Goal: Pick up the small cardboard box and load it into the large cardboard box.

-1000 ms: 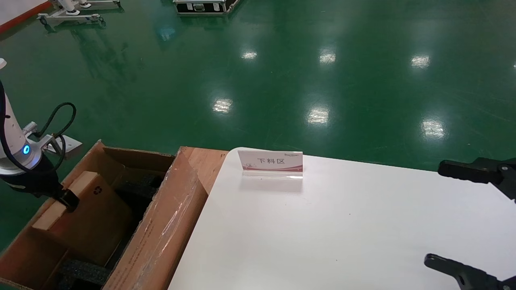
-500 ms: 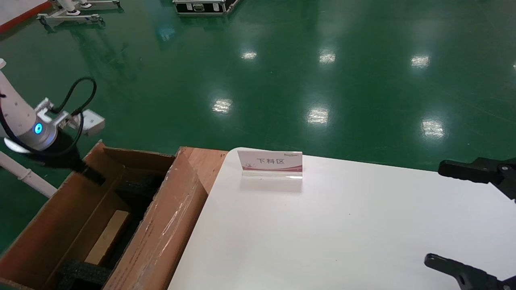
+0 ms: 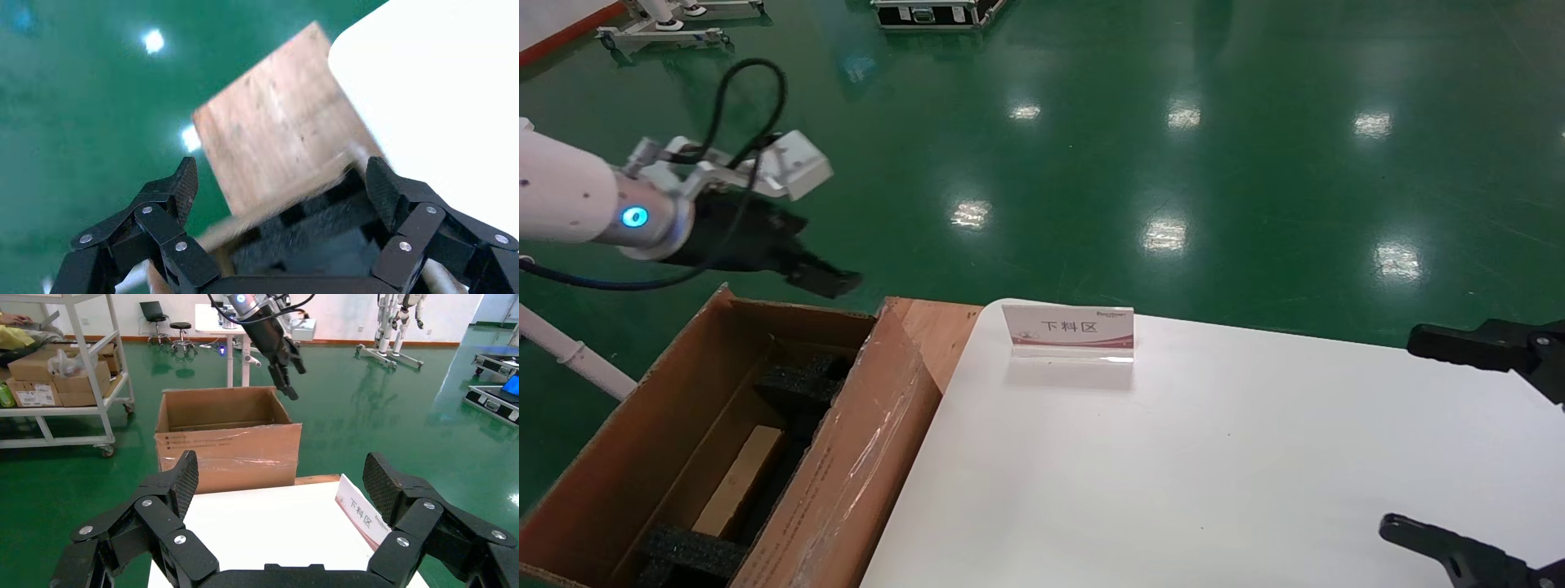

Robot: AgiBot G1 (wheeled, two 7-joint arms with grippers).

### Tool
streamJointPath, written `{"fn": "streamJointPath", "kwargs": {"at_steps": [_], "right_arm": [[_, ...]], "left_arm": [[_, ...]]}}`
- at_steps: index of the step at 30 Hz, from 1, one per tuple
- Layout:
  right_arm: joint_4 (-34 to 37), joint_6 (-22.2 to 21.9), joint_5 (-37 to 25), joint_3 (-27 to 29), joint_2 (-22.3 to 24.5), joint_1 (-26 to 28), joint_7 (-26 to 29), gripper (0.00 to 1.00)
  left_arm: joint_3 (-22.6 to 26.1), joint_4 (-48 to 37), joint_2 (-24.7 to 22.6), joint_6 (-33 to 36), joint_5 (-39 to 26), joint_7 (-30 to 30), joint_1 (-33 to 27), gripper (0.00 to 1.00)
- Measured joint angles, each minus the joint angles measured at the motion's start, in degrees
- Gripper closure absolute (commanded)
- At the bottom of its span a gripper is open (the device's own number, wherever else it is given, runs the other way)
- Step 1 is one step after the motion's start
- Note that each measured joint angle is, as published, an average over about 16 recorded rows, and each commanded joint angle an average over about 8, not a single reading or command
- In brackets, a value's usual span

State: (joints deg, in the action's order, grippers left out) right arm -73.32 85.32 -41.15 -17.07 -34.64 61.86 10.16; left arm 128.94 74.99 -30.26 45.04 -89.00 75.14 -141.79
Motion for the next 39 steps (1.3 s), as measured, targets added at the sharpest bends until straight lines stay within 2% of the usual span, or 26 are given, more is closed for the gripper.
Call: {"fn": "streamJointPath", "kwargs": {"at_steps": [6,11,39], "right_arm": [[0.0,0.0,0.0,0.0,0.0,0.0,0.0,0.0],[0.0,0.0,0.0,0.0,0.0,0.0,0.0,0.0],[0.0,0.0,0.0,0.0,0.0,0.0,0.0,0.0]], "left_arm": [[-4.2,3.0,0.1,-0.5,0.7,-2.3,2.0,0.0],[-10.6,3.2,-0.3,1.7,3.1,-5.7,6.3,0.0],[-62.6,0.9,-2.6,21.4,25.4,-35.5,43.8,0.0]]}}
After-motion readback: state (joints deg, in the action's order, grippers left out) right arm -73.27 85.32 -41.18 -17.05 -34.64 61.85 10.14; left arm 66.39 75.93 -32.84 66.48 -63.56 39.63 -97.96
